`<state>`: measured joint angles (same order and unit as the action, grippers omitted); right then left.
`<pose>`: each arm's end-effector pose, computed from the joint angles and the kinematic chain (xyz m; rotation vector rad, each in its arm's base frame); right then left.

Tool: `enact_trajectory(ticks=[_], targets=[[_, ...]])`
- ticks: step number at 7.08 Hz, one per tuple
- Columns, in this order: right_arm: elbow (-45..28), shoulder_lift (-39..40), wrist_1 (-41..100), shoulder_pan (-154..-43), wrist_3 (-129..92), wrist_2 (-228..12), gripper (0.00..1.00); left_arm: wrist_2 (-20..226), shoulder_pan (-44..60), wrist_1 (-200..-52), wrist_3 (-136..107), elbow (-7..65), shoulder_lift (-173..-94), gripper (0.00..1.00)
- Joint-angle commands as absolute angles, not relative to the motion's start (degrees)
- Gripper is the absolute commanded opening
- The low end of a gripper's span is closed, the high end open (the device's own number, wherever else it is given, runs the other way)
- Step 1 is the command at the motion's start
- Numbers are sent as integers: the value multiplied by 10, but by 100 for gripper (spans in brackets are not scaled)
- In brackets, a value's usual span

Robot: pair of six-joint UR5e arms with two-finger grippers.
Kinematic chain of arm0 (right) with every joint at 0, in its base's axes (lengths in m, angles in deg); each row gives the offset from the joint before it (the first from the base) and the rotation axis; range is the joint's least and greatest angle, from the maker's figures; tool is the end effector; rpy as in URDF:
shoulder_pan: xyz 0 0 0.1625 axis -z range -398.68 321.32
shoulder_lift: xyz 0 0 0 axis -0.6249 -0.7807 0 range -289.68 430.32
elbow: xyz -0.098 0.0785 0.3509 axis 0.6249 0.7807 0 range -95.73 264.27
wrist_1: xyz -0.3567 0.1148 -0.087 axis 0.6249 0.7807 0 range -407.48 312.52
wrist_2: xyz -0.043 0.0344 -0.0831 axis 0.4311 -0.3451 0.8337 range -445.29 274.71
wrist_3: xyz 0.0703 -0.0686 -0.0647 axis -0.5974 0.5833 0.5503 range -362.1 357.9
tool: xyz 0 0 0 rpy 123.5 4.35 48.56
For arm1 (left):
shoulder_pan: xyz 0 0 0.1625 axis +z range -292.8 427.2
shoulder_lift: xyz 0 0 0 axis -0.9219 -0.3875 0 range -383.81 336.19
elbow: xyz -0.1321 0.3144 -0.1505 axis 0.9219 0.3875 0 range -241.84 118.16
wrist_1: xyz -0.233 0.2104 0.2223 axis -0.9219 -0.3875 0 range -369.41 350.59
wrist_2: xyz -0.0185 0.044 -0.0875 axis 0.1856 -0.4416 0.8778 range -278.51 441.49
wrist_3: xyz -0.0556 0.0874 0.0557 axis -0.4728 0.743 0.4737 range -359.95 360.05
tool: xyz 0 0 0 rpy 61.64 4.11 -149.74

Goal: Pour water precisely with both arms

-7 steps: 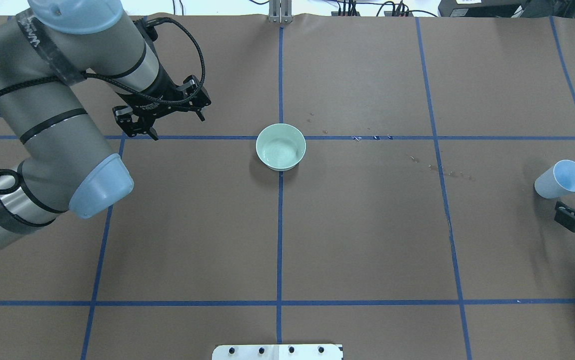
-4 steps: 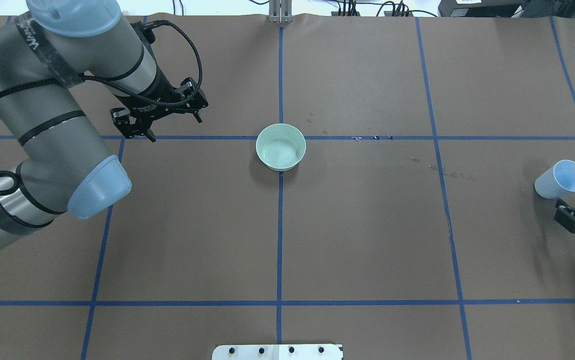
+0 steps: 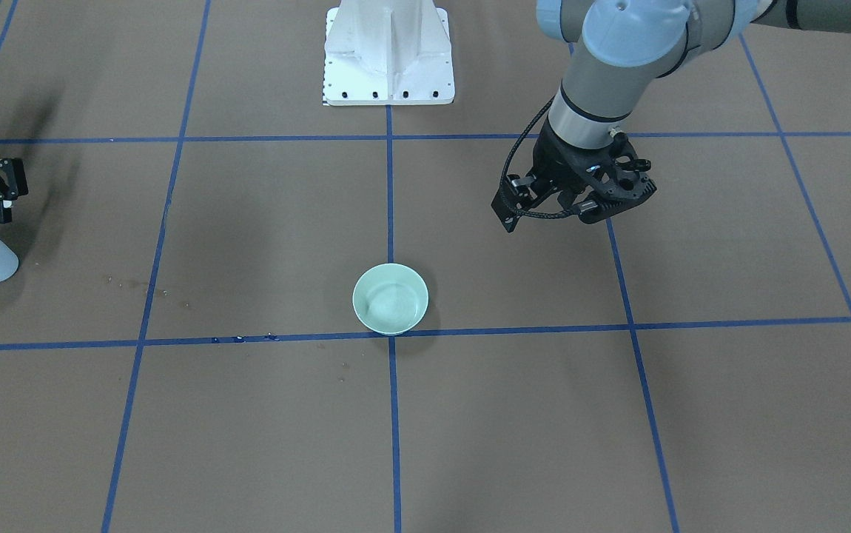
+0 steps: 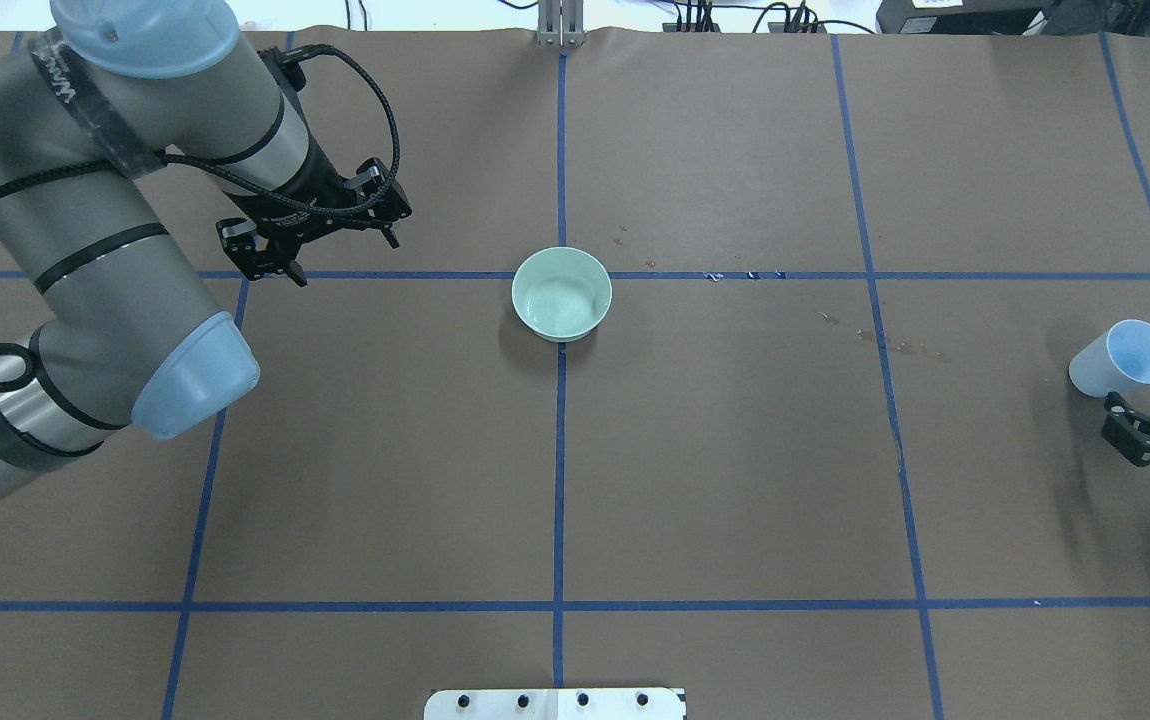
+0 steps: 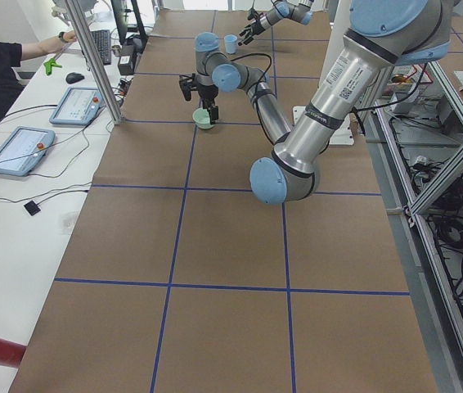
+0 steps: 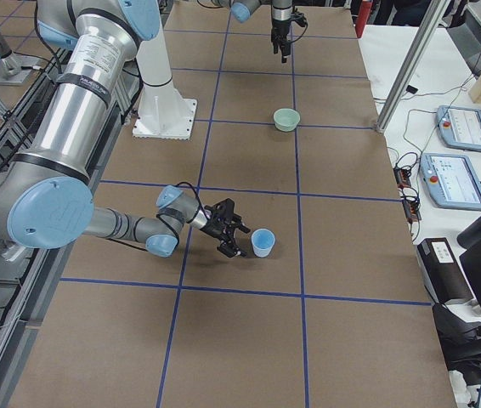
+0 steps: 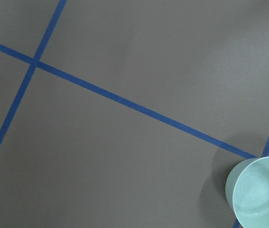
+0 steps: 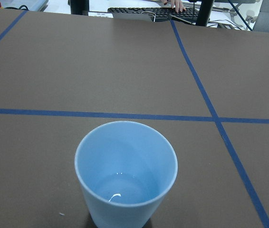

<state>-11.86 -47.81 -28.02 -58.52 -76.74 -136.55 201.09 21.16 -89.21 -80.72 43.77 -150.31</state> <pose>-0.2060 -0.2943 0.6124 0.8530 -0.5852 0.3574 0.3526 -0.4739 0.1869 -0.1060 0.8674 -0.4126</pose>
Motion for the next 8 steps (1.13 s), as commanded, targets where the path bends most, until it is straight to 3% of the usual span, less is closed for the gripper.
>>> enact_trajectory(ticks=[1, 8], targets=[[-102, -468, -299, -582, -750, -1353, 99, 2008, 211, -892, -807, 438, -1503, 100], [-48, -425, -332, -582, -726, -1349, 99, 2008, 211, -892, -806, 437, -1502, 100]])
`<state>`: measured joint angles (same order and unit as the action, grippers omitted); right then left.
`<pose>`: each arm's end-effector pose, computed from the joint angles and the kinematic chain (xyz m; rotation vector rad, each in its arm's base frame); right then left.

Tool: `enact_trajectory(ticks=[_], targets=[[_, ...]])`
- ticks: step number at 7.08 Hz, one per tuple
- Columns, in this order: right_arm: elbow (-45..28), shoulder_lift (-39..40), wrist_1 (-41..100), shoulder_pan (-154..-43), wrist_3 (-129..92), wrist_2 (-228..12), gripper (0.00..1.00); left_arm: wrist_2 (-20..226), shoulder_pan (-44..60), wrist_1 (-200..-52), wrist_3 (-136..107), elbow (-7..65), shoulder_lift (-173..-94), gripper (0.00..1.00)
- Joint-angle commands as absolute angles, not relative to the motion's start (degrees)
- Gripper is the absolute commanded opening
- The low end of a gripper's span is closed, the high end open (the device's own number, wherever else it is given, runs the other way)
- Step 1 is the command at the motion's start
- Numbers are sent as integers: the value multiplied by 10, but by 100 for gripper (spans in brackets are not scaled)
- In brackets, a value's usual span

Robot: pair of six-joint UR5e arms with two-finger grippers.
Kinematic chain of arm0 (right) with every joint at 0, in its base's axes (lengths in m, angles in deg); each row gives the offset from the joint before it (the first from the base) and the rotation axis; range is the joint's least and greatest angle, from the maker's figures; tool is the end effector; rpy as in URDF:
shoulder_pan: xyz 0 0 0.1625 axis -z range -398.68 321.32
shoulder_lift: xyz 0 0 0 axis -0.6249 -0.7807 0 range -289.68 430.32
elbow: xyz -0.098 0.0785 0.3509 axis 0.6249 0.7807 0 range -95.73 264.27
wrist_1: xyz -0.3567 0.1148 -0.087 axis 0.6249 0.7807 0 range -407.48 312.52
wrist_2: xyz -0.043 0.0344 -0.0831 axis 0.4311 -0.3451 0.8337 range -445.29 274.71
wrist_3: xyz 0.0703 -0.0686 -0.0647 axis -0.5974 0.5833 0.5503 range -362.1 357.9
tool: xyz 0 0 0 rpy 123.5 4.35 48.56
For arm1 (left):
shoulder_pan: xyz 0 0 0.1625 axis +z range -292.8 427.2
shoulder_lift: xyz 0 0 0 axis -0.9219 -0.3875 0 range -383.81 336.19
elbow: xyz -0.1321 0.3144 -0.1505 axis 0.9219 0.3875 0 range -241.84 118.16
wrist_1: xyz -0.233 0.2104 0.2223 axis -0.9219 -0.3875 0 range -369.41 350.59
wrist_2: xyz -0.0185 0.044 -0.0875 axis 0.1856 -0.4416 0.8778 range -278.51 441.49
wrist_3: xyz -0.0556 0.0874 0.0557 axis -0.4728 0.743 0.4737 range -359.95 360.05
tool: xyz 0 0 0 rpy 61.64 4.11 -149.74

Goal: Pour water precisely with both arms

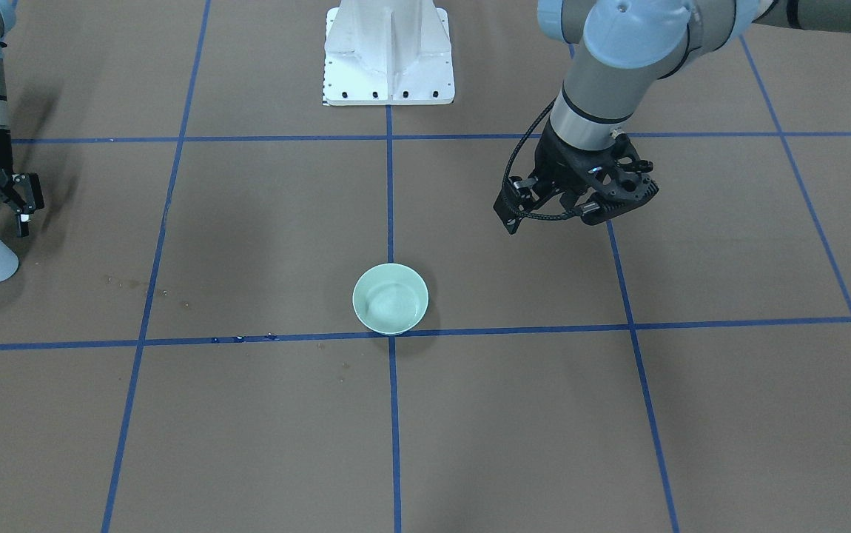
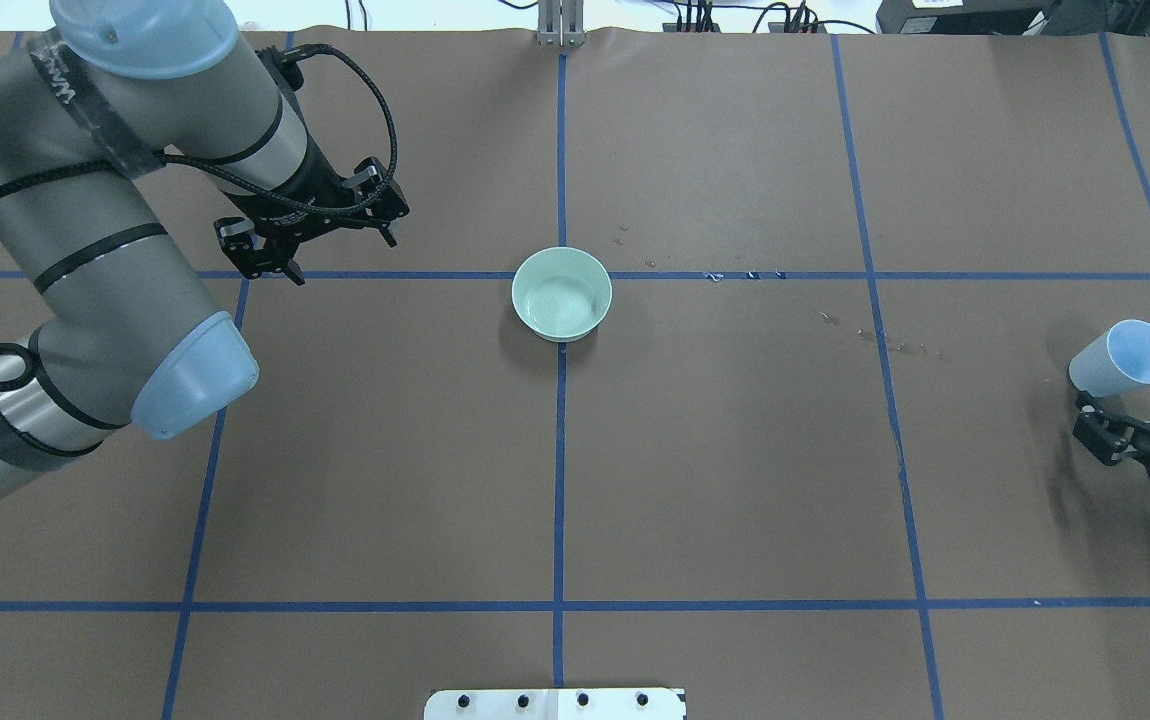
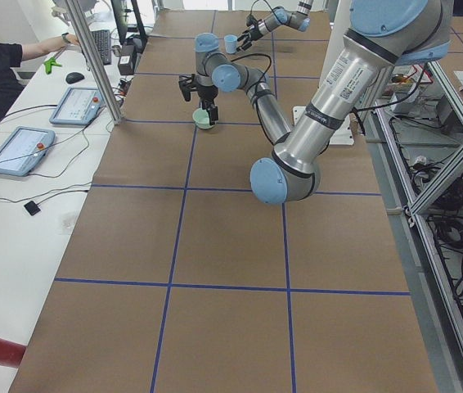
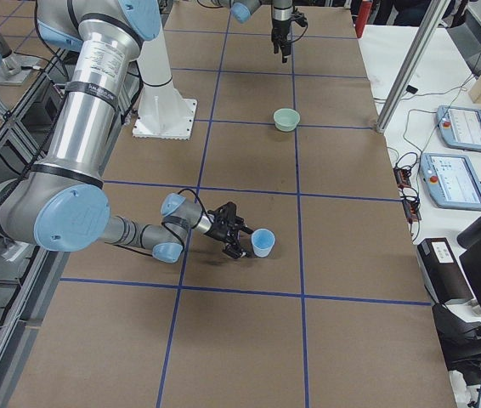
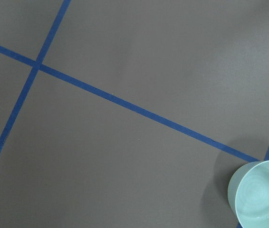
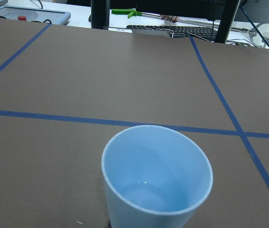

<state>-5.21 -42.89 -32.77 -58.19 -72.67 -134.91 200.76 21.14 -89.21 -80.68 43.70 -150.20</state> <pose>-0.2275 -0.3029 0.6279 0.9055 -0.5935 0.3181 0.3523 -0.4748 0.1887 -0.1021 0.8628 -0.4157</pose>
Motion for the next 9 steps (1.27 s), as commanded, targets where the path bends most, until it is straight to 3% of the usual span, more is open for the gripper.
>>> enact_trajectory(ticks=[1, 9], targets=[[-47, -424, -332, -582, -718, -1349, 99, 2008, 211, -892, -807, 438, -1502, 100], [-19, -415, -371, -602, -690, -1334, 99, 2008, 211, -891, -807, 438, -1499, 100]])
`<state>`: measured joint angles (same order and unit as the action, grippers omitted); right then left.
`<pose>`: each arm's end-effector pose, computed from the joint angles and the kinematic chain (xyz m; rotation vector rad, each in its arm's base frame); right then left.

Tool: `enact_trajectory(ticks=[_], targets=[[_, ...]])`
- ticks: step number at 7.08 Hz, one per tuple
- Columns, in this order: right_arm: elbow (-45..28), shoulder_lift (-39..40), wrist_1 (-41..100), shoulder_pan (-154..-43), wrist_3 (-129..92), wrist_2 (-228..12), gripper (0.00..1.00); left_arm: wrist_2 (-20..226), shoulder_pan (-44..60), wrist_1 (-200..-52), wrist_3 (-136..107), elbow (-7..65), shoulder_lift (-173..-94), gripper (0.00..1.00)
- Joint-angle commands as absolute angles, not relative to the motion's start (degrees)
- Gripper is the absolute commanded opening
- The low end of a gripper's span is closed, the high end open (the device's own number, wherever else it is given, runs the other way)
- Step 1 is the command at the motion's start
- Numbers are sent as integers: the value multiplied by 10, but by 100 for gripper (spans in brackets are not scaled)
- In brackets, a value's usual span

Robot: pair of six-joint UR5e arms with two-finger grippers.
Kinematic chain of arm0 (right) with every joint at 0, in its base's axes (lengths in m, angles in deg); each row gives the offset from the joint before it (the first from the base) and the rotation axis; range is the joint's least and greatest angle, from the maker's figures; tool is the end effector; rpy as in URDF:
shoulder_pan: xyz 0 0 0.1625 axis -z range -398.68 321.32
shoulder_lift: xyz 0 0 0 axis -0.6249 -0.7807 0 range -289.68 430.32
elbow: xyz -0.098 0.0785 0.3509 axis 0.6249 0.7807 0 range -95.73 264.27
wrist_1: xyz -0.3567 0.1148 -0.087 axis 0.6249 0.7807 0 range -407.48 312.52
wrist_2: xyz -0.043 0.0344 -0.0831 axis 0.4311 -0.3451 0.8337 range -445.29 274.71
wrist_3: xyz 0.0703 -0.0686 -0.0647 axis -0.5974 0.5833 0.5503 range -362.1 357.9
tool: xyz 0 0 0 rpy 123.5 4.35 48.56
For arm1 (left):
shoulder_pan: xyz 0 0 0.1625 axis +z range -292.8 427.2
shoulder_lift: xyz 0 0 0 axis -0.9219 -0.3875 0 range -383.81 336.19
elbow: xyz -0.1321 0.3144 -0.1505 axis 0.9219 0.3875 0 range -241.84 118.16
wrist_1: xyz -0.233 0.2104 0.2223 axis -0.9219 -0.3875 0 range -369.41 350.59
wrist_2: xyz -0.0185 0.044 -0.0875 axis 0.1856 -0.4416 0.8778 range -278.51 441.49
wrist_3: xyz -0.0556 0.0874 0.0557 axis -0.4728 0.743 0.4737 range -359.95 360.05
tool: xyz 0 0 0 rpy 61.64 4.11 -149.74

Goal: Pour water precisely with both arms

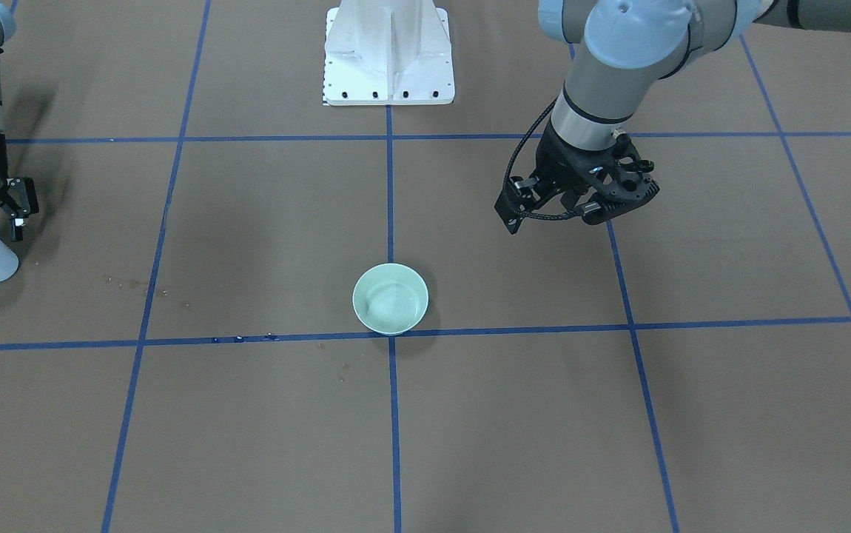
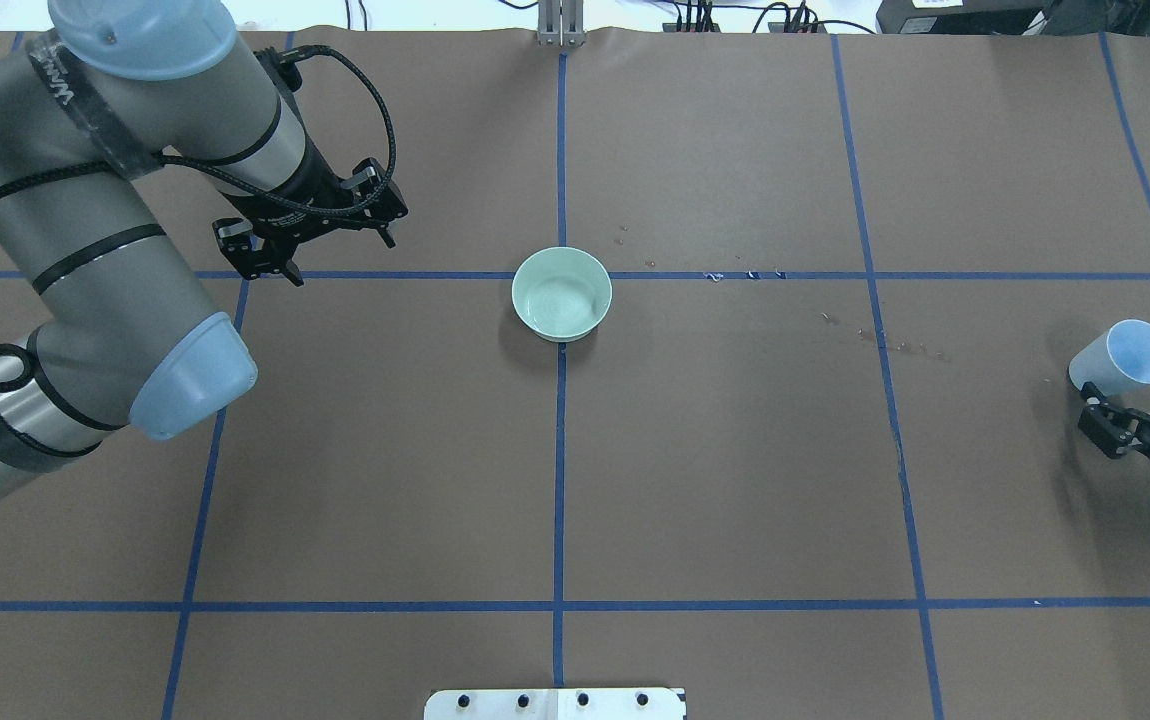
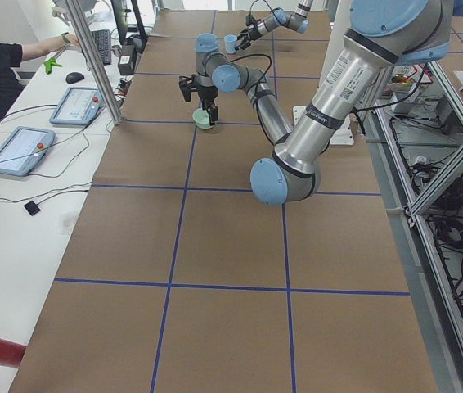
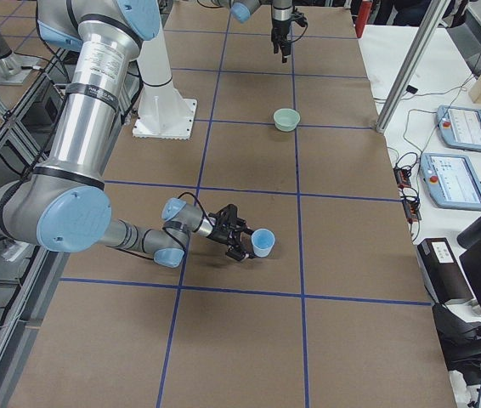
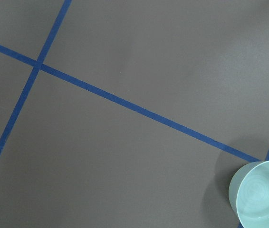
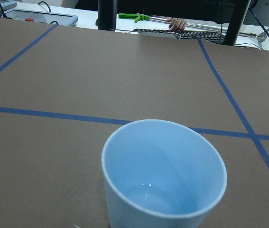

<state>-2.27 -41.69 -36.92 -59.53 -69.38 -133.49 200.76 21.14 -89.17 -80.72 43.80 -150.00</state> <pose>-0.2197 -0.3102 0.6342 0.9585 -0.5838 0.3141 0.3519 -0.4744 0.1902 -0.1037 0.8607 -0.4171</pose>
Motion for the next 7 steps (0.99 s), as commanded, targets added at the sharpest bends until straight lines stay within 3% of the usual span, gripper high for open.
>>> enact_trajectory(ticks=[1, 7], targets=[[-18, -404, -371, -608, -680, -1335, 99, 2008, 211, -891, -807, 438, -1499, 100], [19, -356, -371, -644, -650, -1340, 99, 2008, 211, -891, -807, 438, -1496, 100]])
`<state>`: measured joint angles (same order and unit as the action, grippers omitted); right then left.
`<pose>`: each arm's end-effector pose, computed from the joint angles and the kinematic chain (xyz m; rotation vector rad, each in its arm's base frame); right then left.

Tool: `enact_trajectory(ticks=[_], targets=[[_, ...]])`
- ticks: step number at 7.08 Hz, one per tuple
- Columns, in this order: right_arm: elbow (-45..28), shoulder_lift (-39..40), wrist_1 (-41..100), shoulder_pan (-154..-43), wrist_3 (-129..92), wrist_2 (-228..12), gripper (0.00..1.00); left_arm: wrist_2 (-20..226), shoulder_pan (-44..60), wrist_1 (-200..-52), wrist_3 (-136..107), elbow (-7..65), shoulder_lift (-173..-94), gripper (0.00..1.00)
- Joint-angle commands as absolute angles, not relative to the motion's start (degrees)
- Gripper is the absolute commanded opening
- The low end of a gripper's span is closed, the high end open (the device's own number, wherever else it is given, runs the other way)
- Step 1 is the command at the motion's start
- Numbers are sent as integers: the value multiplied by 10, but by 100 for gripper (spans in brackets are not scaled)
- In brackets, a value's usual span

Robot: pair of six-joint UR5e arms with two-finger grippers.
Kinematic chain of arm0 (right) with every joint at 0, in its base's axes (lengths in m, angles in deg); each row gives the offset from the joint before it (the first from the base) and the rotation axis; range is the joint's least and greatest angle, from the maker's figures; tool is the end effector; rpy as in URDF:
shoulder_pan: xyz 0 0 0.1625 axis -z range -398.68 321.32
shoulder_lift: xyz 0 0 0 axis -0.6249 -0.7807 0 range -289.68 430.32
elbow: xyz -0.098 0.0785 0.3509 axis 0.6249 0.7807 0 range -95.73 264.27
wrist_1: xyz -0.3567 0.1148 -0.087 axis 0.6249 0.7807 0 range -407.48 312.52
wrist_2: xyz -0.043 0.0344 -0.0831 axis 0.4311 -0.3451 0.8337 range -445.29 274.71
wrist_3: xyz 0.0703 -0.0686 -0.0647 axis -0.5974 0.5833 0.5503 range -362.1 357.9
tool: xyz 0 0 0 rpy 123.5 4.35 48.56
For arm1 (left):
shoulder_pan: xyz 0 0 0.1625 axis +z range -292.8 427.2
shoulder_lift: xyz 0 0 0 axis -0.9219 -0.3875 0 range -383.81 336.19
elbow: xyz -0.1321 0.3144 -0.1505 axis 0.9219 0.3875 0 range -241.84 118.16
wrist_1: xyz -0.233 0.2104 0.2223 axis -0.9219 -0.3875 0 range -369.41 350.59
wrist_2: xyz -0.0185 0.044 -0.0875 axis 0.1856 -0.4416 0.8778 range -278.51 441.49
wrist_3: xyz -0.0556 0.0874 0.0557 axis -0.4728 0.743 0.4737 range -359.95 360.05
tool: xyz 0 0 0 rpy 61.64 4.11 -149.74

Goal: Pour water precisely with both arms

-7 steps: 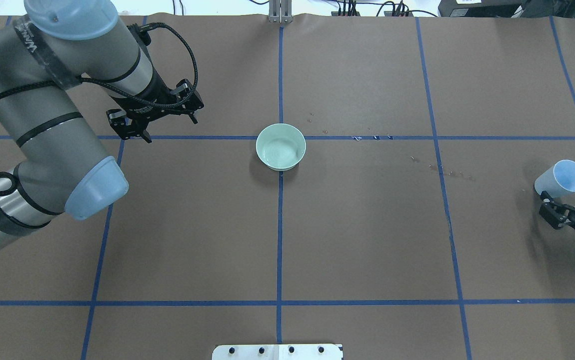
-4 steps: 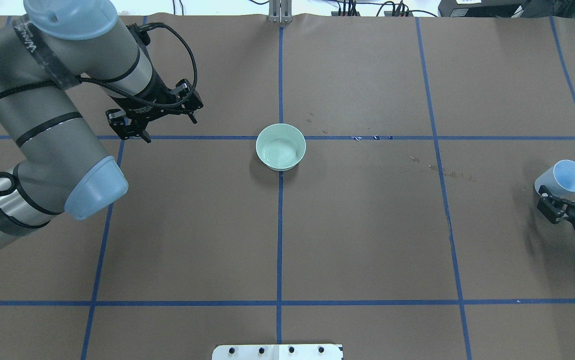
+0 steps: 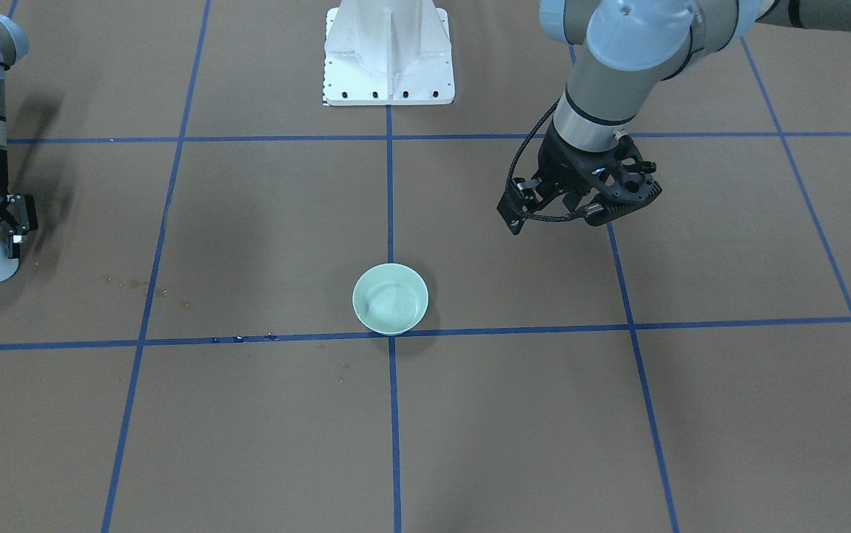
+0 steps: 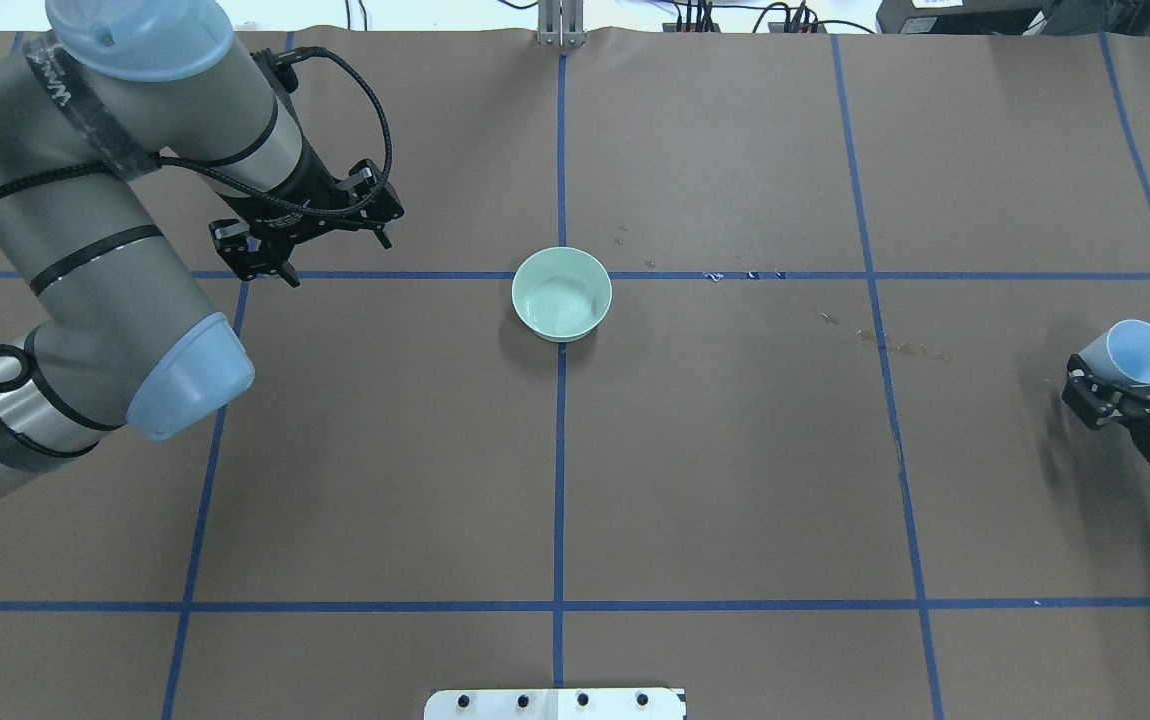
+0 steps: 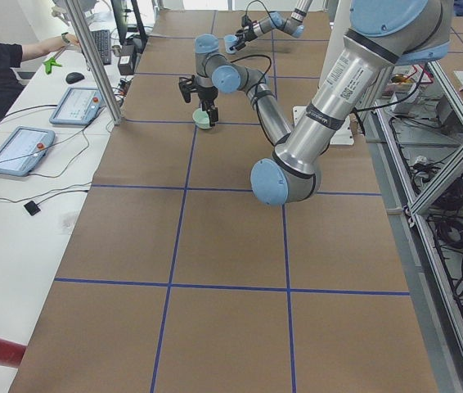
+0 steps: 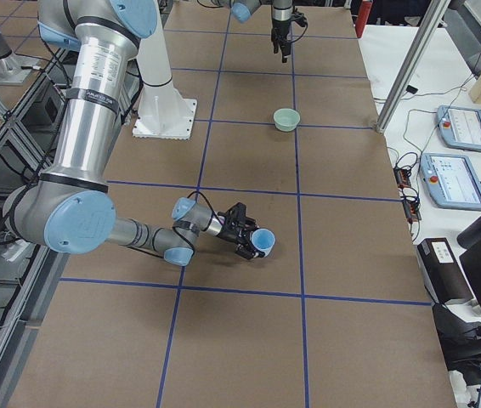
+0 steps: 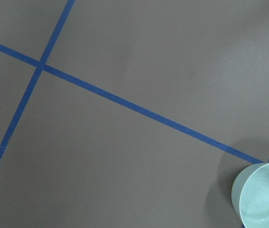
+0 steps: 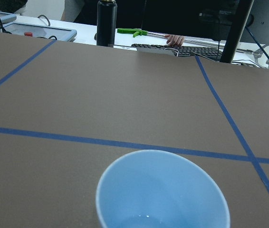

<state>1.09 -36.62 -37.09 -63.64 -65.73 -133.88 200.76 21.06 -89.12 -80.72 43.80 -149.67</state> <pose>-0.2288 -0.3394 0.6314 1.0006 -0.5510 0.3300 0.3511 -0.4747 0.1937 -0.1065 0.8553 -0.4206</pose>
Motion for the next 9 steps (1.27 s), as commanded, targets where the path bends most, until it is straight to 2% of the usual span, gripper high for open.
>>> enact_trajectory(ticks=[1, 3, 4, 5, 7, 9], targets=[[22, -356, -371, -646, -649, -1340, 99, 2008, 211, -892, -807, 438, -1496, 100], [22, -356, -371, -649, -648, -1344, 97, 2008, 211, -891, -808, 438, -1496, 100], [22, -355, -372, -652, -649, -1347, 64, 2008, 211, -891, -808, 438, -1496, 100], [21, -356, -372, -664, -646, -1370, 4, 2008, 211, -891, -808, 439, -1496, 100], [20, -353, -420, -727, -581, -1467, 0, 2009, 208, -891, -807, 444, -1496, 100], [12, -306, -425, -829, -531, -1618, 0, 2011, 202, -891, -798, 454, -1494, 100]])
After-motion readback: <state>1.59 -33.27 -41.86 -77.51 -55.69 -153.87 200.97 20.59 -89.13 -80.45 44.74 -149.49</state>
